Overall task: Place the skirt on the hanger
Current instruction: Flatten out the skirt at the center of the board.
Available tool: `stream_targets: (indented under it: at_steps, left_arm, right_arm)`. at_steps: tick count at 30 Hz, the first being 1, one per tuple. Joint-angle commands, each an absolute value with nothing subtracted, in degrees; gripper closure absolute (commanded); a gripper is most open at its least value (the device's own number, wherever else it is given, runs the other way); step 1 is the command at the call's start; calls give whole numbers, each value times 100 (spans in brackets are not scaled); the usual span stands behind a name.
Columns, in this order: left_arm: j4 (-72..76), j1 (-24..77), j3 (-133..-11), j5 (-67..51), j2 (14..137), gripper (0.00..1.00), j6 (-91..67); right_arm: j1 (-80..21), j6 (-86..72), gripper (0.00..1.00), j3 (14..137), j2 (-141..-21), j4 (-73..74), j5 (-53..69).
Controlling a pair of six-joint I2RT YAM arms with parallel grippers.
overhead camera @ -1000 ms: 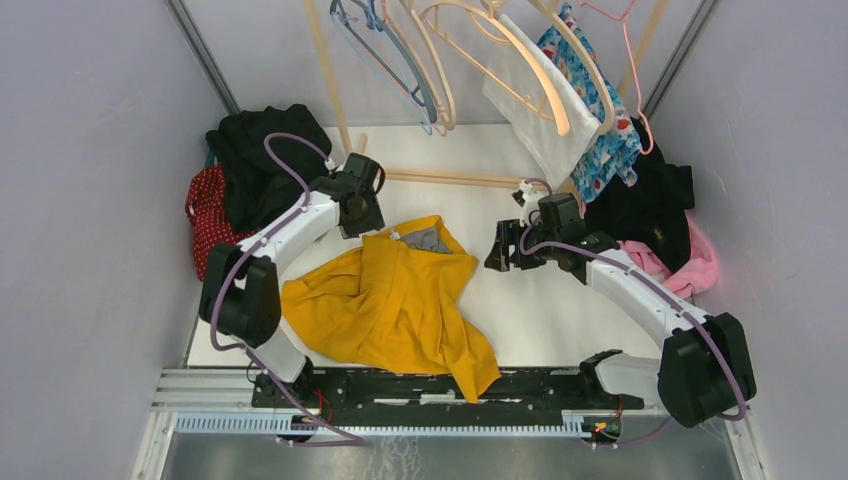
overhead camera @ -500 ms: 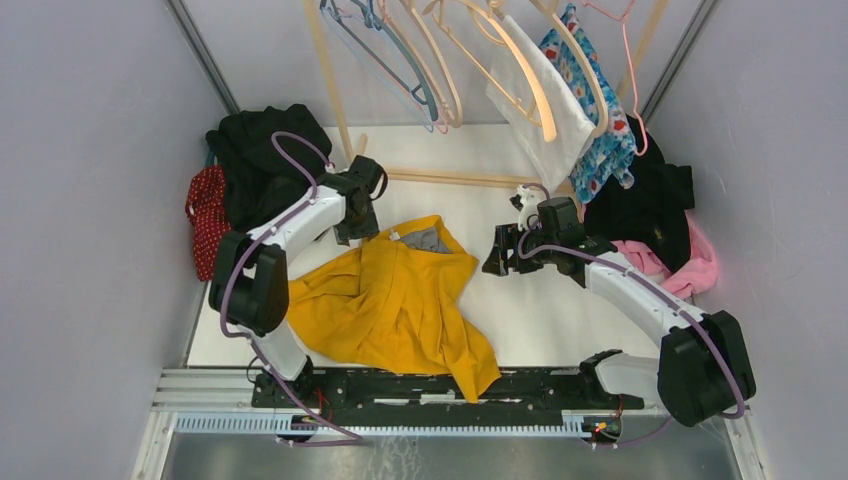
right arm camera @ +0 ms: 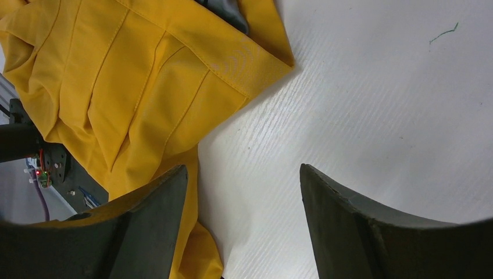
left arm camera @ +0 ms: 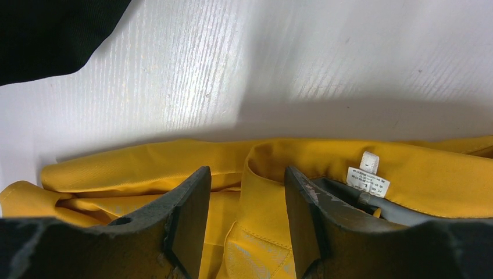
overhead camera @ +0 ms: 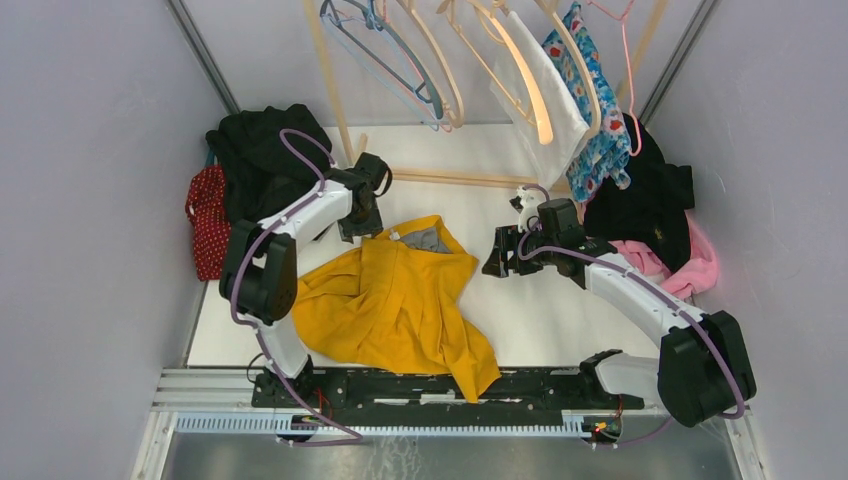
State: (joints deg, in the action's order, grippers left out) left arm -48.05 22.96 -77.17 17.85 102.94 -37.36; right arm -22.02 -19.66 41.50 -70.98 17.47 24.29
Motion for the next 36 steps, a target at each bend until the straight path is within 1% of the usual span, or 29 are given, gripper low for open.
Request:
stream_targets:
  at_steps: [1, 3, 6, 7, 9, 11, 13, 17, 18, 22, 26, 30, 33, 36]
  left_arm:
    - [-4780, 2283, -7771, 1780, 10306, 43, -3856]
    - [-4761, 2289, -7689, 1744, 10263, 44, -3823]
    - [-4668, 2281, -7511, 1686, 10127, 50, -3760]
    - [-4624, 2282, -7454, 1686, 10068, 55, -3742]
    - [-4584, 2280, -7379, 1674, 10024, 60, -3708]
    - [-4562, 2281, -7374, 1652, 10049, 73, -3669]
    - [-4547, 2281, -7397, 1568, 10101, 81, -3636]
    - [-4525, 2278, -7427, 1445, 9993, 95, -3568]
    - [-4538, 2283, -7422, 1446, 9896, 97, -3556]
    - [-4604, 2291, -7427, 1363, 9291, 97, -3505]
    - [-4487, 2368, -7340, 732, 8354, 97, -3231]
    - [-4281, 2488, -6988, 63, 7258, 97, -2980]
    - [-4261, 2560, -6634, -183, 6632, 97, -2919]
    - [-4238, 2654, -6174, -333, 6136, 97, -2941]
  right_arm:
    - [-2216, -1931, 24, 4167, -7002, 1507, 2552]
    - [-2216, -1929, 23, 4166, -7009, 1497, 2531]
    - [-2220, -1934, 23, 4183, -7089, 1499, 2517]
    - [-2221, -1934, 23, 4188, -7113, 1488, 2514]
    - [-2219, -1941, 23, 4199, -7170, 1470, 2514]
    - [-2217, -1958, 23, 4201, -7190, 1459, 2522]
    - [-2219, -1967, 23, 4193, -7179, 1466, 2516]
    - [-2222, -1960, 23, 4191, -7157, 1523, 2462]
    - [-2217, -1959, 22, 4205, -7171, 1534, 2442]
    - [-2220, -2016, 21, 4326, -7318, 1558, 2282]
    - [-2218, -2085, 20, 4556, -7595, 1577, 2138]
    - [-2217, -2154, 24, 4855, -7863, 1605, 2067]
    - [-2216, -2186, 27, 5047, -8066, 1526, 2052]
    - [-2231, -2247, 28, 5220, -8396, 1371, 2147]
